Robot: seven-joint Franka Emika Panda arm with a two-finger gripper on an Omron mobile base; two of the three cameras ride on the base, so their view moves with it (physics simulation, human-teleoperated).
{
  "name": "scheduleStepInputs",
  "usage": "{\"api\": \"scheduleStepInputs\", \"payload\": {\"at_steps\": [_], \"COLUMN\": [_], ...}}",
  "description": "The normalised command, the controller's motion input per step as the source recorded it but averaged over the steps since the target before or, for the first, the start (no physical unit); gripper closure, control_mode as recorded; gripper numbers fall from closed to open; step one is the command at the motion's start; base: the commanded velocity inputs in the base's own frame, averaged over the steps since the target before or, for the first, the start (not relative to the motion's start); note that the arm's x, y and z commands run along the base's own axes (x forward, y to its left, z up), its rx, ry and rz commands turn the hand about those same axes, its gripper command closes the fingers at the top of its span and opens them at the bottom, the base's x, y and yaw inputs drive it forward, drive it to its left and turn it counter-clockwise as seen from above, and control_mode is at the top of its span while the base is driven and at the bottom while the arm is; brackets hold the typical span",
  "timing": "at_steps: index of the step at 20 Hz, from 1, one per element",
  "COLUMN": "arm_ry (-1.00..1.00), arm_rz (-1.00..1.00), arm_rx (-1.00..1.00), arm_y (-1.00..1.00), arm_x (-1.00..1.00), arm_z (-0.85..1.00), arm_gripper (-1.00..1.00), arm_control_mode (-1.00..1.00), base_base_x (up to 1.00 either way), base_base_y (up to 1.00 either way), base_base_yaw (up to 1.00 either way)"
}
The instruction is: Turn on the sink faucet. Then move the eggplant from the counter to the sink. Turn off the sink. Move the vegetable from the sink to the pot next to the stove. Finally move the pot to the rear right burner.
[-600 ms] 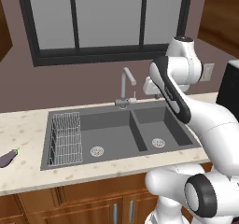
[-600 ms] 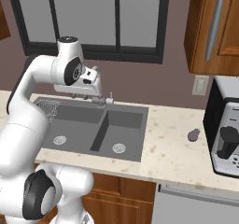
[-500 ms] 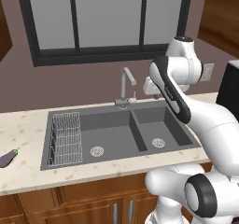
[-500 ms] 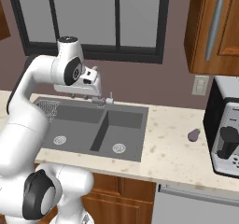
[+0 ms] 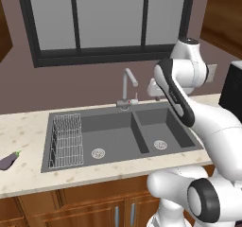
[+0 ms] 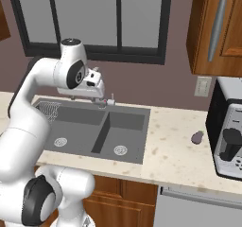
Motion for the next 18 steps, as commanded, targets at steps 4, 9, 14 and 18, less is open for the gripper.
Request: {"api": "scheduleStepInputs", "payload": {"at_steps": [4, 9, 14, 18], "arm_ry": [-0.04, -0.01, 0.0, 0.0], "arm_rz": [0.0, 0.0, 0.0, 0.01], "arm_rx": [0.0, 0.0, 0.0, 0.0], "arm_y": [-0.46, -0.27, -0.17, -0.14], "arm_x": [-0.06, 0.0, 0.0, 0.15], "arm_z": [-0.2, -0.09, -0.06, -0.1], "arm_gripper": [-1.0, -1.0, -1.0, -1.0], "arm_control_mode": [-1.0, -1.0, -1.0, -1.0], "base_base_x": [0.0, 0.0, 0.0, 0.0], "base_base_y": [0.0, 0.0, 0.0, 0.0], "base_base_yaw": [0.0, 0.0, 0.0, 0.0]}}
